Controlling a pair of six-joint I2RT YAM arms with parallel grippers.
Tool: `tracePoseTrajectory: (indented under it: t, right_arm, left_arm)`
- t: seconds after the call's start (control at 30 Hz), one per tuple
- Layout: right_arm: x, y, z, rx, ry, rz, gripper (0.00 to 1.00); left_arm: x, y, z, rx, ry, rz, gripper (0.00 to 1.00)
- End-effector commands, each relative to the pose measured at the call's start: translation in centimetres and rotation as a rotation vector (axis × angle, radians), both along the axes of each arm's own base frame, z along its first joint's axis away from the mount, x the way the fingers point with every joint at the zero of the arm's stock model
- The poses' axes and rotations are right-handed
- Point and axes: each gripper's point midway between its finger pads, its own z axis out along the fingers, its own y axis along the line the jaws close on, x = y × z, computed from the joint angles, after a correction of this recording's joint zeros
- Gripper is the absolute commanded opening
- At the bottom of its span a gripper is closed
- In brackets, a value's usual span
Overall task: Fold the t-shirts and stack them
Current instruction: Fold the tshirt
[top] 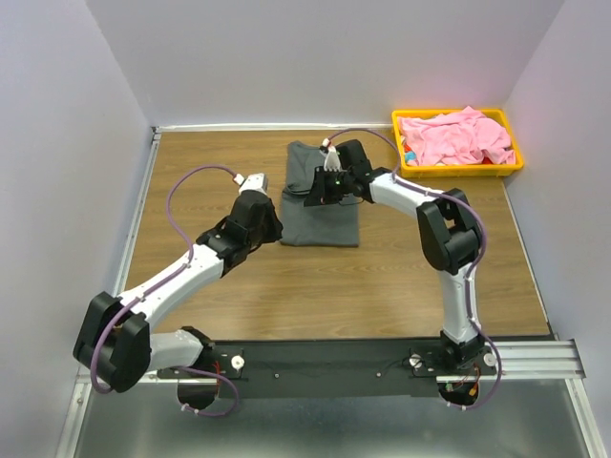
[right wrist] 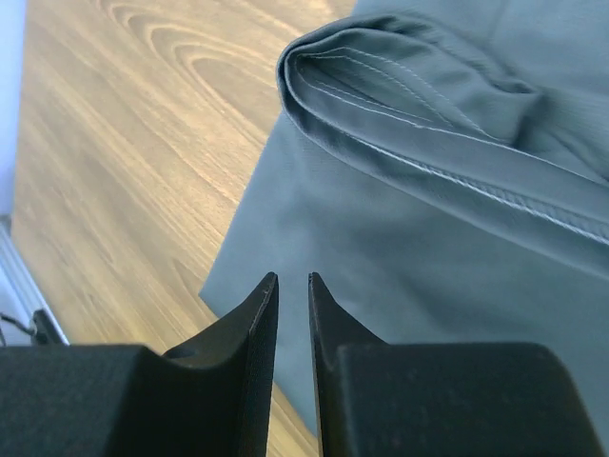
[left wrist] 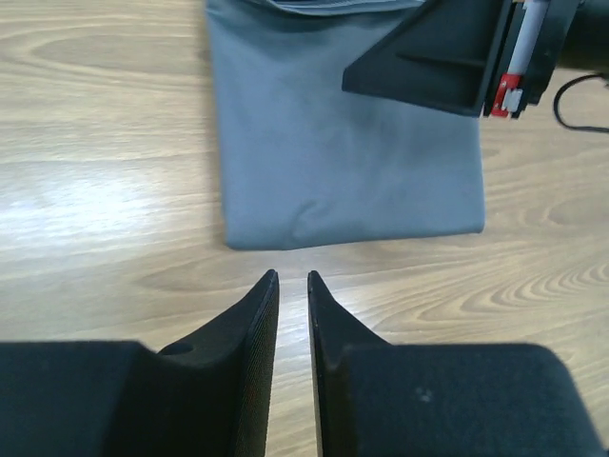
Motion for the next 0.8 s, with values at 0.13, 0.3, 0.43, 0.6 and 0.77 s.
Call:
tracePoseTrajectory:
  t: [0.13,0.3,0.43,0.6,0.77]
  right_arm:
    - [2.5,2.4,-2.0,0.084,0.012,0.036,0.25]
    - [5.4,3.2,-2.5,0.086,-0.017,0.0,0.25]
    - [9.1,2.6,-1.1,0.116,-0.05,-0.087,0.26]
    - [14.3,-0.7,-0.5,0.139,-0.071,-0.233,0.27]
    - [12.2,-2.8,1.3,0.173,-0.023,-0.208,0.28]
  left_arm:
    - [-2.0,3.2,-0.1,0.012,0.026,0.084,0.28]
    - [-3.2,4.2,0.2,0.007,0.025,0.1,0.28]
    - [-4.1,4.9,0.2,-0.003,0.025,0.113,0.28]
    - [-4.9,5.1,0.2,-0.03,0.022,0.118,0.29]
    - [-4.4,4.0,0.8,-0.068,-0.007,0.075,0.29]
